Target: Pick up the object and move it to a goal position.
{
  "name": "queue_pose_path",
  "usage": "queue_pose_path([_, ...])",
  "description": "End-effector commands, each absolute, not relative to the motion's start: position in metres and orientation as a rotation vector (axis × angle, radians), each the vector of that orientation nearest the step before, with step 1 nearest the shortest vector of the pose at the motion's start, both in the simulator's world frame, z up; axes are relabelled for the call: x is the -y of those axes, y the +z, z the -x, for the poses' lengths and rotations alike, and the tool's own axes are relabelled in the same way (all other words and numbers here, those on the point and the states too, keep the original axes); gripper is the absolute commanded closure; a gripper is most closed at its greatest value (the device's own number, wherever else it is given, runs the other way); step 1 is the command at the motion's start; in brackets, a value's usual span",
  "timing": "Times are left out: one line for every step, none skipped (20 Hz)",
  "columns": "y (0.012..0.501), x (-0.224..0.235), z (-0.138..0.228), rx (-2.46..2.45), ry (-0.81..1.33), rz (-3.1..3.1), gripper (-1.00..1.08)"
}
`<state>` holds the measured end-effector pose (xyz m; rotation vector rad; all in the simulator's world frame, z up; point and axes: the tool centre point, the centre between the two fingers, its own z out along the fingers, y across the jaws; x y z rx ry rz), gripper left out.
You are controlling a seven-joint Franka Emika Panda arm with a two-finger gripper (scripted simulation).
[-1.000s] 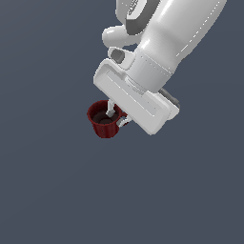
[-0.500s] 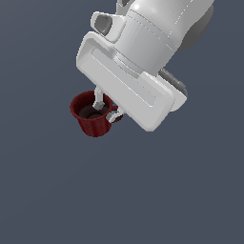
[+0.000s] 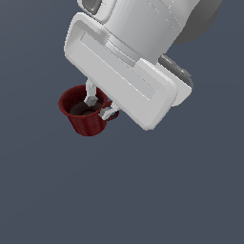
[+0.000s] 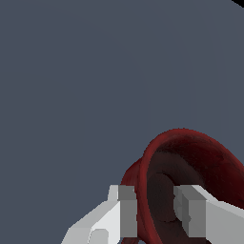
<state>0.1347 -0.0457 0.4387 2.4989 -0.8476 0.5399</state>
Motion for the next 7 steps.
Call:
queue_pose_path([0.4441, 0.0469, -0.1367, 0.849, 0.544, -2.499, 1.08])
queue_pose_path([0.445, 0.0473, -0.1371, 0.849, 0.545, -2.498, 1.08])
queue_pose_path([0.4455, 0.0474, -0.1375, 0.849, 0.545, -2.498, 1.08])
queue_pose_path([0.4459, 0.0475, -0.1378, 0.849, 0.545, -2.498, 1.08])
queue_pose_path([0.4461, 0.0477, -0.138, 0.849, 0.545, -2.498, 1.08])
queue_pose_path([0.446, 0.0476, -0.1381, 0.849, 0.545, -2.498, 1.08])
queue_pose_path([0.446, 0.0476, -0.1381, 0.849, 0.545, -2.498, 1.08])
